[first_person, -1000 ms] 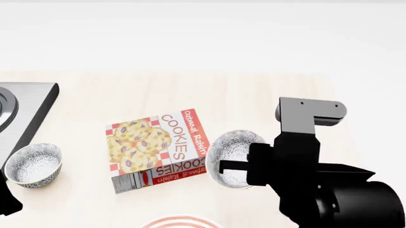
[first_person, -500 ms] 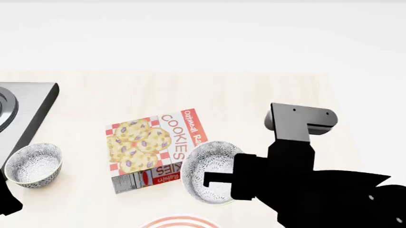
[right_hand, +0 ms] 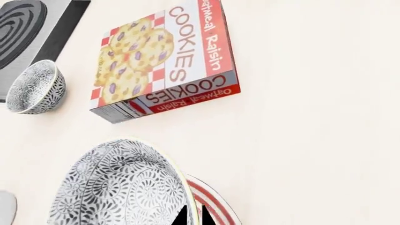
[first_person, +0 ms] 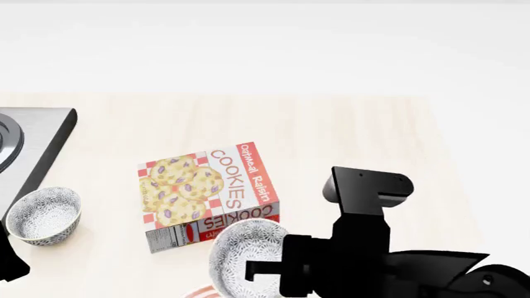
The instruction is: Pick the akita bowl next to the plate and place it on the plate.
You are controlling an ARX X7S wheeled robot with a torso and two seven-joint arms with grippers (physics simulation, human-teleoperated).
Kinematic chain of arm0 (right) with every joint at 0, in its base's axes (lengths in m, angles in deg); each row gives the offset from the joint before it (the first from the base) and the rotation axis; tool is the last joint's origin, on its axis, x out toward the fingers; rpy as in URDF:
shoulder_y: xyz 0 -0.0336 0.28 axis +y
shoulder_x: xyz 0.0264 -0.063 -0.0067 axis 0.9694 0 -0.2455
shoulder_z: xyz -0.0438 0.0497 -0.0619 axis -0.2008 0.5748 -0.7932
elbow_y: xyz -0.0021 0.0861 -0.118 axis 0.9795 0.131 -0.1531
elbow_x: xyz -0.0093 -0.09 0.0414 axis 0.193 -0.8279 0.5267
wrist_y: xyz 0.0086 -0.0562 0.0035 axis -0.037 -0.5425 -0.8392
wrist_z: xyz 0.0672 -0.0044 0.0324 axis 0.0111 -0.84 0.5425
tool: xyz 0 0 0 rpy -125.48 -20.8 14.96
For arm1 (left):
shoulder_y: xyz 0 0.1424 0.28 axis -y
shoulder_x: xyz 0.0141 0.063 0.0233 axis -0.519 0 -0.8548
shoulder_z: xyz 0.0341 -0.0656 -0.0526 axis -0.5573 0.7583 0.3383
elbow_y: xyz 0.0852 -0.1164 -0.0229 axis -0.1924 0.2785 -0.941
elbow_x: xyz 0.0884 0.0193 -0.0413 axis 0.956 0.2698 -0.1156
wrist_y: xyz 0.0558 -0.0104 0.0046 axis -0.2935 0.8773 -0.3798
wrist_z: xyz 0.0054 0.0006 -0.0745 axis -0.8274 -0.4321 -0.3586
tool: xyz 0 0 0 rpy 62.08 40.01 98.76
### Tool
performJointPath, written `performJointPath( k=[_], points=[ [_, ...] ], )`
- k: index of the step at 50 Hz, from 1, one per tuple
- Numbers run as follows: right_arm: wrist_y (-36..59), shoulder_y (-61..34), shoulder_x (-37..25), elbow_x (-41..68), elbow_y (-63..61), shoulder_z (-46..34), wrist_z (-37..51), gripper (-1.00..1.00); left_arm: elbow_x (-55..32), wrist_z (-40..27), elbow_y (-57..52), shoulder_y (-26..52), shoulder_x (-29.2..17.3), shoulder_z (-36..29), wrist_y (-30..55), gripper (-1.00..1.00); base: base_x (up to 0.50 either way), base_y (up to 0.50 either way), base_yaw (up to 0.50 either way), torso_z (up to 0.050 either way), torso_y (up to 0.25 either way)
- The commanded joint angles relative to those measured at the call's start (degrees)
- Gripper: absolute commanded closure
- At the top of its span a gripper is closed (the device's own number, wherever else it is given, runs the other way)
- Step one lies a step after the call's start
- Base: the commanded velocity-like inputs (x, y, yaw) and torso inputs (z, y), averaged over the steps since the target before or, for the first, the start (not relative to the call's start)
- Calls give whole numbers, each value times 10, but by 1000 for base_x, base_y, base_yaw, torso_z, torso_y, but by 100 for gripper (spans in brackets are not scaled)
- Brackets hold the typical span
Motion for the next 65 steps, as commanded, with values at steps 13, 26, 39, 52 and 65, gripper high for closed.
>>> performJointPath(
  k=[13,26,39,52,65],
  points=[
    [-30,34,-8,26,-2,-45,-24,100,-3,-2,0,-2,-2,-2,-3,-100,0,0,0,0,0],
    [-34,46,-15,38,-10,-66,-28,100,-5,-3,0,-2,-3,-3,-3,-100,0,0,0,0,0],
    [-35,52,-20,50,-10,-87,-31,100,-7,-6,-2,-1,-5,-5,-1,-100,0,0,0,0,1],
    [-53,55,-27,33,-5,-121,-65,100,-8,-5,2,-1,-6,-6,-5,-100,0,0,0,0,0],
    [-83,48,-20,-2,11,-159,-103,100,-9,-5,3,-2,-7,-8,-8,-100,0,0,0,0,1]
  ],
)
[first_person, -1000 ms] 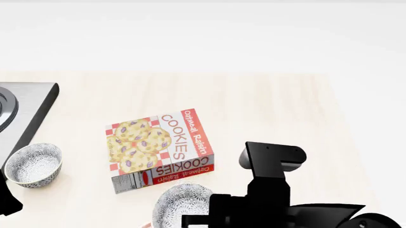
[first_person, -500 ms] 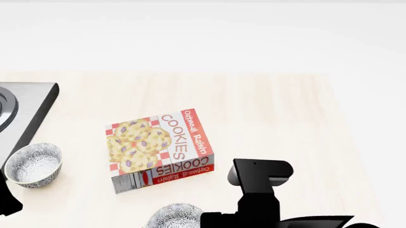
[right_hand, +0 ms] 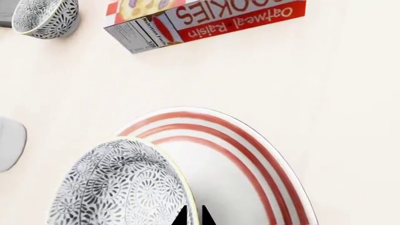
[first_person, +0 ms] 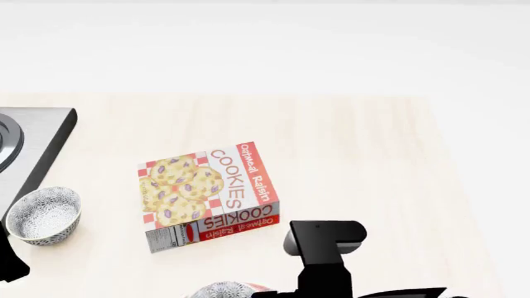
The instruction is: Pick the akita bowl next to the plate and place it on the plate.
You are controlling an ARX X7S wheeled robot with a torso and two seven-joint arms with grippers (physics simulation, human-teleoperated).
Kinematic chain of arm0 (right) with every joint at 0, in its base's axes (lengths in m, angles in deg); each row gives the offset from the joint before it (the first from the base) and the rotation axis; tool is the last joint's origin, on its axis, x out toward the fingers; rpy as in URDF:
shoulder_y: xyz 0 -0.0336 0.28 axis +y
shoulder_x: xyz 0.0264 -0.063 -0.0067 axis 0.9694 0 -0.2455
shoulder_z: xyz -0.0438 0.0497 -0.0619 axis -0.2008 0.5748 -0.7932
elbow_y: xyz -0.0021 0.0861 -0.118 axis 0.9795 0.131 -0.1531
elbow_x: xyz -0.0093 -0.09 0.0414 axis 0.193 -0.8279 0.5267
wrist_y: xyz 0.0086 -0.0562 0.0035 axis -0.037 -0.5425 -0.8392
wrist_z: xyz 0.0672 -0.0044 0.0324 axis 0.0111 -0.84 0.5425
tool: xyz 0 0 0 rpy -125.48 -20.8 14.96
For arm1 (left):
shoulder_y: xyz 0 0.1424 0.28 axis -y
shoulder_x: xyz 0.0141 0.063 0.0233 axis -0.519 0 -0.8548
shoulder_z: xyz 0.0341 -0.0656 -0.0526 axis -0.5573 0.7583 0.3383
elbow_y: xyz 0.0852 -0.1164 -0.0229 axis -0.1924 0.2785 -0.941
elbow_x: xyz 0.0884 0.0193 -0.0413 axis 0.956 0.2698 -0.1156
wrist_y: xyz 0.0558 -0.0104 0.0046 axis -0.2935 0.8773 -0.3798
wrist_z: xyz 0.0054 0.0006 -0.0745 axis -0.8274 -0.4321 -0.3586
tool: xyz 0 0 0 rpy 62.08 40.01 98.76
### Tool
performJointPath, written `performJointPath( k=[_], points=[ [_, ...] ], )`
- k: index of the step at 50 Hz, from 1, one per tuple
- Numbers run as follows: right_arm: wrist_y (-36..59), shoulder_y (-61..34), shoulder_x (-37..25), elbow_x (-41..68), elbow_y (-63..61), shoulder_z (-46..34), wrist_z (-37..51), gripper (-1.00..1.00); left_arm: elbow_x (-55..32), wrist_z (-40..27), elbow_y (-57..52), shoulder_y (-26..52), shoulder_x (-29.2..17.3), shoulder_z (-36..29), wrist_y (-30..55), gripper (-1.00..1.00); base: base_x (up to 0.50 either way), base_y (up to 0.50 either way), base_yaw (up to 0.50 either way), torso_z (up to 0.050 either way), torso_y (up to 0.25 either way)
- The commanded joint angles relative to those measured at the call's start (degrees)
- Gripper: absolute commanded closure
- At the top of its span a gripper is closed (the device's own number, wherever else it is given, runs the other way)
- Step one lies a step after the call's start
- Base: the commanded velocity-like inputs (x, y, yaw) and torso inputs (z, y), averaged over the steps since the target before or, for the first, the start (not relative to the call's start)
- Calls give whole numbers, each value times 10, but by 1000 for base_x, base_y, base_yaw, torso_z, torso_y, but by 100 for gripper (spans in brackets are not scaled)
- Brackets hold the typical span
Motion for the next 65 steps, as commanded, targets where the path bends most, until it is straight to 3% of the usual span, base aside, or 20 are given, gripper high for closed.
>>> performJointPath(
  k=[1,41,42,65],
  points=[
    [-24,-6,3,-20,8,-29,-31,100,-1,-1,0,-1,-1,-1,-1,-100,0,0,0,0,0],
    [-68,-3,-11,-71,19,-92,-71,100,-7,-6,-4,-1,-5,-5,0,-100,0,0,0,0,0],
    [-64,-5,-9,-64,29,-84,-63,-100,-7,-6,-2,-1,-5,-5,-1,-100,0,0,0,0,0],
    [-3,-31,-44,38,-108,-46,29,-100,-9,-7,-1,-2,-6,-8,-4,-100,0,0,0,0,0]
  ],
)
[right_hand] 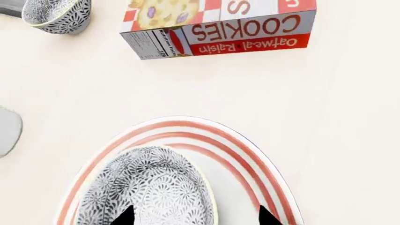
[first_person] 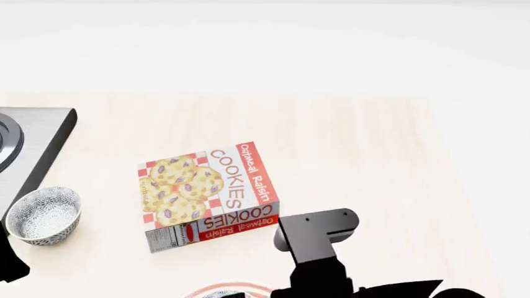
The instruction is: Pick the akita bowl next to the plate and place it on the plate.
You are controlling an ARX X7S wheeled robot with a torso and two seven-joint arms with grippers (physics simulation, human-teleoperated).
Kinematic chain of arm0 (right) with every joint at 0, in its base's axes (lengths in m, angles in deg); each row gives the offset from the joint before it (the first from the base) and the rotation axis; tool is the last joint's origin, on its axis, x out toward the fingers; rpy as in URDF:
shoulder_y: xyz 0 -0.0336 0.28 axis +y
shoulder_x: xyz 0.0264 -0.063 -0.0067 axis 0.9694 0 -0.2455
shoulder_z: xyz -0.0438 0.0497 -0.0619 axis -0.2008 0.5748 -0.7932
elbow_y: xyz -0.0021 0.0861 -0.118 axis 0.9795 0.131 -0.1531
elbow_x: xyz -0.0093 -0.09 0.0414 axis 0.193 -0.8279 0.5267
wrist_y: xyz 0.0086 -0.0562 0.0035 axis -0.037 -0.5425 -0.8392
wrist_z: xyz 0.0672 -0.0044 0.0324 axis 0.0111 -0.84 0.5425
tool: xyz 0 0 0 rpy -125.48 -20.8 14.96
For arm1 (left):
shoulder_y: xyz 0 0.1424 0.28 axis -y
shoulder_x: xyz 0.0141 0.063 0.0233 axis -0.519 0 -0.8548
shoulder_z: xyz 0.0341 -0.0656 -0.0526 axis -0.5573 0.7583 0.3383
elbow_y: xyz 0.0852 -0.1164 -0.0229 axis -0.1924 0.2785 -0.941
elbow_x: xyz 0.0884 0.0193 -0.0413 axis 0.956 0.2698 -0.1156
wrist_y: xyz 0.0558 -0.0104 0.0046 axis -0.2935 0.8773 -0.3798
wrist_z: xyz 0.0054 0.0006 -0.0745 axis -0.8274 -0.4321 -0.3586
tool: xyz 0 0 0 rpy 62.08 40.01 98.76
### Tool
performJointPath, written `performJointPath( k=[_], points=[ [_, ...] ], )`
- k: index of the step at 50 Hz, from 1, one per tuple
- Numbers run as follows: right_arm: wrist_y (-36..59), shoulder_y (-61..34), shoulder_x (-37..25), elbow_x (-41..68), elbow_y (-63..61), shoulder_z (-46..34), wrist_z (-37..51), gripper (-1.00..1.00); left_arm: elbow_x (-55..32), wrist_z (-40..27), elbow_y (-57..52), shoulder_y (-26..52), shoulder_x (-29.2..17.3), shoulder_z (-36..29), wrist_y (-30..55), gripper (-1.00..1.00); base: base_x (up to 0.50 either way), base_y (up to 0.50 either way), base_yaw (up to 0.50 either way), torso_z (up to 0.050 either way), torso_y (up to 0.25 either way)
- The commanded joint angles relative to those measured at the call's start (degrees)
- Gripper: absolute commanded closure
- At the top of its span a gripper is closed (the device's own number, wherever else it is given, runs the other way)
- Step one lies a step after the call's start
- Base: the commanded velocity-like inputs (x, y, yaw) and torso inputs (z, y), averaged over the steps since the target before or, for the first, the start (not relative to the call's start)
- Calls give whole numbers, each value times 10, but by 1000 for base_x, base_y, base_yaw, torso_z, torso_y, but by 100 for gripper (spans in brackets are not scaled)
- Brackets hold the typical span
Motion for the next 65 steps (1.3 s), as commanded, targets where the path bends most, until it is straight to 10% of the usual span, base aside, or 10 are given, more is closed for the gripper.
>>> performJointPath(
  k=[1,18,65],
  points=[
    [25,-16,-16,47,-59,17,47,-100,-1,-1,0,-1,-1,-1,-1,-100,0,0,0,0,0],
    [-36,7,-48,42,-190,64,94,-100,-3,-3,-1,0,-3,-3,-1,-100,0,0,0,0,0],
    [-509,309,-72,-416,-278,86,53,-100,-3,-7,-1,-2,-7,-10,-7,-100,0,0,0,0,0]
  ],
)
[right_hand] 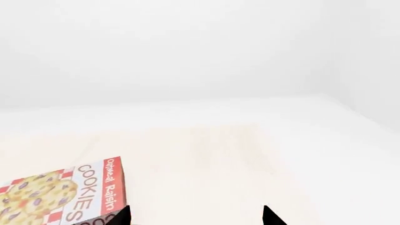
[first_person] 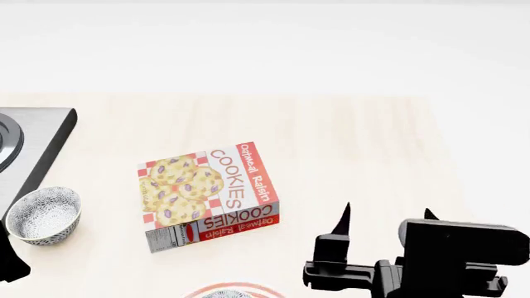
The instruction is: Pick the akita bowl next to the plate and place it on the plate.
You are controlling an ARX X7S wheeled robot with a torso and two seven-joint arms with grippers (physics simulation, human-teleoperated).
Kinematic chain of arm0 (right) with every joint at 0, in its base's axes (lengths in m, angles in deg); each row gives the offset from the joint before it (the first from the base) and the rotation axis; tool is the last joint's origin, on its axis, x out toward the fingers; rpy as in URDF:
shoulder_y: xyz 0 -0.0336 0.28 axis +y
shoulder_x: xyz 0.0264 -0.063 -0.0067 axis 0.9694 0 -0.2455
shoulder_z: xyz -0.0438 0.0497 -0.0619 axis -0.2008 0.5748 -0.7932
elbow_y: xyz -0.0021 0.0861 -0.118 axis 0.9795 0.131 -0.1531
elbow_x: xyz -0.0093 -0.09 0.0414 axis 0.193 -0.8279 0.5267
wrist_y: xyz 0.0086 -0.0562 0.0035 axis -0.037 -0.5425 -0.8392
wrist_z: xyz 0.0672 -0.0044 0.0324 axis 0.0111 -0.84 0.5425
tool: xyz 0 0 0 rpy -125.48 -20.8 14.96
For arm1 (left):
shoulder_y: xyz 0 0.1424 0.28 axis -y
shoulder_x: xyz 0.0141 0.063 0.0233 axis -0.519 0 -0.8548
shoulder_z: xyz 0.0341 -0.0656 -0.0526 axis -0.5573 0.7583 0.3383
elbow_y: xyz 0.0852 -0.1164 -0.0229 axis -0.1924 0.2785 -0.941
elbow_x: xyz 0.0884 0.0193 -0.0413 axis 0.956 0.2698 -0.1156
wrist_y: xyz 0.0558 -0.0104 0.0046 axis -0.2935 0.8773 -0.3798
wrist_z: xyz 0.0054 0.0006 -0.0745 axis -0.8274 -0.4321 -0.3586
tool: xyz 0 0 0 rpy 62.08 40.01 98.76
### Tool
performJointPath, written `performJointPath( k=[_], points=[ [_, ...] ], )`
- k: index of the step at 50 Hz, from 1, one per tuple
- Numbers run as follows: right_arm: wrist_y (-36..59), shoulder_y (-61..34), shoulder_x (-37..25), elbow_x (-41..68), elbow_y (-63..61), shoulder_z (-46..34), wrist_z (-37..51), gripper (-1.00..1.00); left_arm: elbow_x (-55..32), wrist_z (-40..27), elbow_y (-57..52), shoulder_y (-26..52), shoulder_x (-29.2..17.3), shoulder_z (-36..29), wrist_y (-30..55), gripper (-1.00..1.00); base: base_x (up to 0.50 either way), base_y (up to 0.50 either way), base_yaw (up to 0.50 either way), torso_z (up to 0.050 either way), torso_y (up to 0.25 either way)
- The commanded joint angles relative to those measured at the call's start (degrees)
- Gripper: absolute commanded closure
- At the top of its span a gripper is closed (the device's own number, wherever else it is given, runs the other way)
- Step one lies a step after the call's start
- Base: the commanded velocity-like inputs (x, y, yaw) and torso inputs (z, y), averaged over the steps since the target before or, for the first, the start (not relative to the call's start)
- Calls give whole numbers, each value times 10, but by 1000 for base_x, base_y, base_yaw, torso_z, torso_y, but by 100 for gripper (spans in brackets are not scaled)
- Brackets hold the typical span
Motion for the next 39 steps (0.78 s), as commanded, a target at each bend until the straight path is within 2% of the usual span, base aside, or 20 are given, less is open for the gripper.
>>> performJointPath(
  k=[1,14,39],
  points=[
    [-108,63,0,-90,5,4,-4,-100,0,-1,-1,-1,-1,-1,-2,-100,0,0,0,0,0],
    [-177,116,-1,-144,1,16,10,-100,3,-2,1,0,-2,-6,-5,-100,0,0,0,0,0],
    [-244,155,-16,-221,-25,40,45,-100,1,1,8,1,-3,-8,-12,-100,0,0,0,0,0]
  ],
)
